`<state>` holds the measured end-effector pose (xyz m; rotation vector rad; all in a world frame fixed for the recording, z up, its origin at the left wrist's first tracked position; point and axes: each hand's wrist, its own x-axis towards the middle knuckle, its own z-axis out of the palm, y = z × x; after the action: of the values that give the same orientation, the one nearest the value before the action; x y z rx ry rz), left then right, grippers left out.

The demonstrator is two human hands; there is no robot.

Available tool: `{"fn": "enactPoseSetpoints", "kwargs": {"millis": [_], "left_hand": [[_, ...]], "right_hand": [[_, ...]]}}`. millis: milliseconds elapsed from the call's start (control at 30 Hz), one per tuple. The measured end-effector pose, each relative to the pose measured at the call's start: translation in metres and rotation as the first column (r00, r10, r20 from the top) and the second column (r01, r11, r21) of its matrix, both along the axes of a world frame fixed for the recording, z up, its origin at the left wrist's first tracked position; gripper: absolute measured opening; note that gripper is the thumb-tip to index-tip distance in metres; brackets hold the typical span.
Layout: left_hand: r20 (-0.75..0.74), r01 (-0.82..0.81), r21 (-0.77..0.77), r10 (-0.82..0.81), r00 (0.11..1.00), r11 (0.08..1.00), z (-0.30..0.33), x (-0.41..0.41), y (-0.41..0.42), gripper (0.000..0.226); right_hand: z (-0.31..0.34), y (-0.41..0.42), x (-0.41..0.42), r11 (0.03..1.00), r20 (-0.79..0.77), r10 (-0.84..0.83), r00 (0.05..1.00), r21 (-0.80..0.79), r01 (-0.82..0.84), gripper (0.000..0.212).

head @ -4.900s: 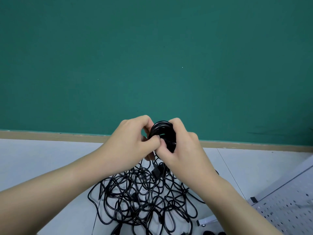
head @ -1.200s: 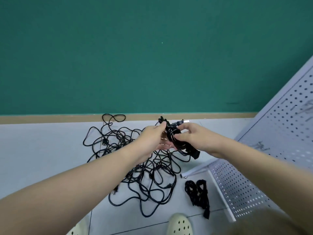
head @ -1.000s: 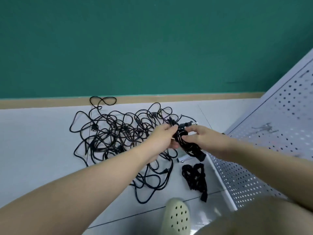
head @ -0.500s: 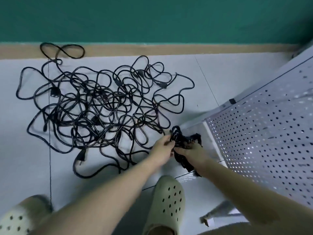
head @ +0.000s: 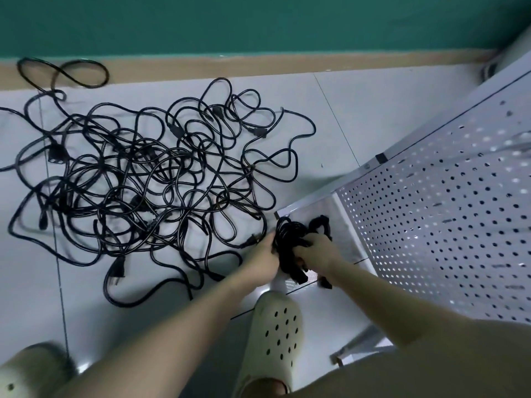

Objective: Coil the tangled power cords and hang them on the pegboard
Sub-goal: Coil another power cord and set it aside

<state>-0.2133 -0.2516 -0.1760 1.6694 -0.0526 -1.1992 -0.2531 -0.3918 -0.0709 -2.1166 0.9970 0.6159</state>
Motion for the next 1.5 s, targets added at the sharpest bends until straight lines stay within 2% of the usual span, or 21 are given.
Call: {"fn": "enactPoseSetpoints", "kwargs": {"millis": [133,233,333,433,567,700,800,933,1000,1100,1167,1233,1267,1367,1433,1500], "left_hand": [[0.129,0.071,0.045,-0.077,0.989,0.996,0.070,0.010,0.015,0.058],[0.193,0.023,0.057,-0.034,0.981,0.998,0.080,0.013,0.030,0.042],[0.359,-0.060,0.133,0.008,0.933,0.989,0.072,0.017,0.054,0.025],[0.531,0.039,0.231,-0.159,0.832,0.972,0.067,0.026,0.074,0.032],[0.567,0.183,0.344,-0.359,0.741,0.921,0.059,0.035,0.076,0.052],[0.577,0.231,0.430,-0.462,0.674,0.873,0.049,0.041,0.069,0.037],[0.588,0.273,0.535,-0.585,0.559,0.799,0.047,0.046,0.062,0.029],[0.499,0.326,0.664,-0.724,0.477,0.673,0.045,0.055,0.055,0.033],[0.502,0.340,0.658,-0.728,0.467,0.672,0.052,0.060,0.055,0.033],[0.592,0.298,0.588,-0.652,0.475,0.752,0.079,0.072,0.061,0.035],[0.621,0.273,0.508,-0.566,0.542,0.817,0.104,0.086,0.065,0.037],[0.624,0.263,0.406,-0.476,0.620,0.875,0.136,0.100,0.069,0.038],[0.642,0.248,0.370,-0.439,0.629,0.895,0.155,0.106,0.069,0.037],[0.737,0.226,0.334,-0.403,0.543,0.915,0.228,0.118,0.074,0.025],[0.785,0.248,0.367,-0.442,0.434,0.896,0.277,0.119,0.080,0.018],[0.811,0.272,0.409,-0.484,0.329,0.871,0.324,0.116,0.089,0.019]], "right_hand": [[0.001,-0.002,0.000,0.982,0.004,0.122,0.992,-0.142,-0.120,0.013],[0.007,0.005,0.001,0.874,-0.029,0.302,0.953,-0.390,-0.289,0.016],[0.010,0.017,0.005,0.829,0.117,0.403,0.907,-0.467,-0.308,0.010],[0.006,0.032,0.012,0.866,0.228,0.426,0.876,-0.383,-0.321,0.008],[-0.006,0.043,0.013,0.922,0.366,0.375,0.852,-0.241,-0.302,0.012],[-0.017,0.041,0.012,0.951,0.373,0.308,0.875,-0.156,-0.268,0.007],[-0.025,0.038,0.020,0.943,0.353,0.327,0.877,-0.173,-0.282,0.009],[-0.029,0.036,0.033,0.932,0.283,0.350,0.893,-0.203,-0.301,0.034],[-0.028,0.036,0.035,0.932,0.271,0.352,0.896,-0.190,-0.309,0.036],[-0.020,0.030,0.036,0.956,0.305,0.293,0.906,-0.100,-0.275,0.023],[-0.002,0.026,0.041,0.969,0.318,0.240,0.917,-0.014,-0.249,0.018],[0.026,0.024,0.048,0.968,0.309,0.146,0.940,0.150,-0.200,0.013],[0.043,0.024,0.052,0.953,0.306,0.090,0.948,0.249,-0.171,0.011],[0.105,0.027,0.065,0.880,0.394,-0.055,0.917,0.454,-0.143,0.013],[0.152,0.033,0.073,0.882,0.506,-0.081,0.859,0.438,-0.175,0.028],[0.204,0.041,0.078,0.893,0.611,-0.013,0.791,0.363,-0.266,0.039]]}}
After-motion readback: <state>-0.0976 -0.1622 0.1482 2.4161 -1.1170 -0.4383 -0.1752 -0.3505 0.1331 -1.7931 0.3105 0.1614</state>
